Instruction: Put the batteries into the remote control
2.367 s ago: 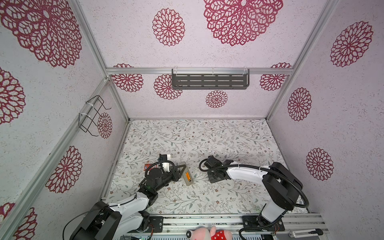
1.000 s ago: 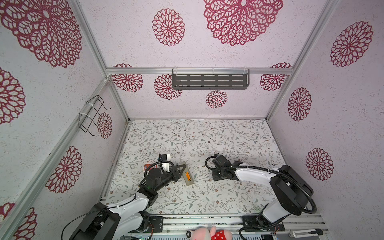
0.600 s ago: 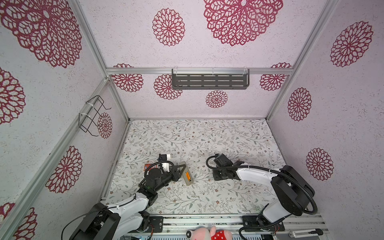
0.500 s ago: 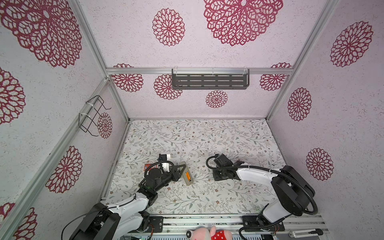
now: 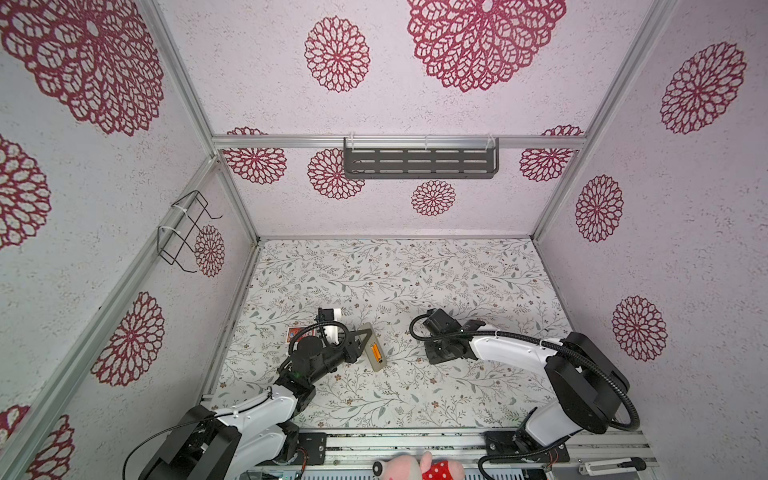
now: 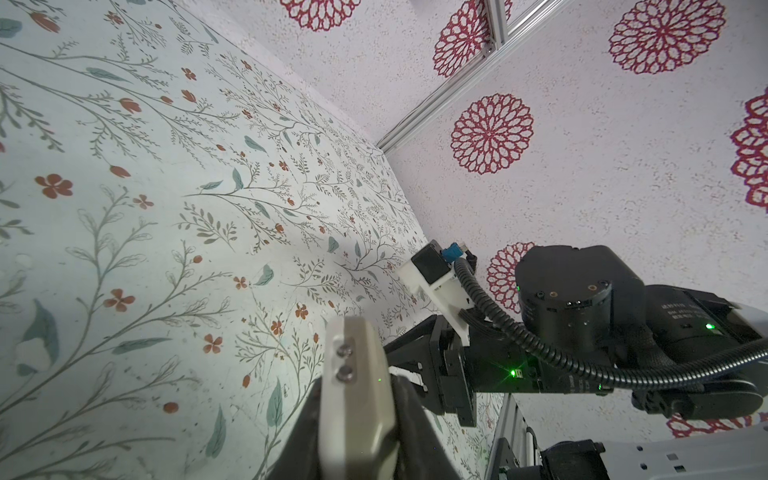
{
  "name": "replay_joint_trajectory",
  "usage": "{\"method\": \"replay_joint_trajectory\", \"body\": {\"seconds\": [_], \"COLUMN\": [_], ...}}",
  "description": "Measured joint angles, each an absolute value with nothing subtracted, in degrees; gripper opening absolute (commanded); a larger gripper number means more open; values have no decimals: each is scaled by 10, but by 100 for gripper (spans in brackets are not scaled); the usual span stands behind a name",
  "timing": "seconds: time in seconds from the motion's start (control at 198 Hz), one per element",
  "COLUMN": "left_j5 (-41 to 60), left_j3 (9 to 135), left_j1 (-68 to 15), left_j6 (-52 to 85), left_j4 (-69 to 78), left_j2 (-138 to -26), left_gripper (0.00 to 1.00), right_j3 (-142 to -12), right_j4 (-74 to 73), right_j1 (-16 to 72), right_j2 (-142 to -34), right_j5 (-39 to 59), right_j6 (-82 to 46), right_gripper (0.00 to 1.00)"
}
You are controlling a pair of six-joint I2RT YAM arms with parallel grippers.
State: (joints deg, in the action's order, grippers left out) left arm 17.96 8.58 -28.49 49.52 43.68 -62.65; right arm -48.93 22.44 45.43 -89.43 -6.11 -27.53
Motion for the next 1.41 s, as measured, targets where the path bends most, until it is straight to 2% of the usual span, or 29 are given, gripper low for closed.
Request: {"method": "replay_joint_trajectory", "body": {"seconds": [0.333, 1.413], "left_j5": [185, 186], "left_j3": [86, 86], "left_j1": [-285, -285], "left_j6": [495, 495], "left_j4": [439, 439], "left_j2": [-631, -631], "left_gripper": [0, 0], "right_j3": [-496, -488], "right_j4": [244, 224], "right_j1": [456, 455], "right_j2": [-903, -921], "right_j5": [-88, -87], "right_j6": [-274, -275], "right_gripper": [34, 32]}}
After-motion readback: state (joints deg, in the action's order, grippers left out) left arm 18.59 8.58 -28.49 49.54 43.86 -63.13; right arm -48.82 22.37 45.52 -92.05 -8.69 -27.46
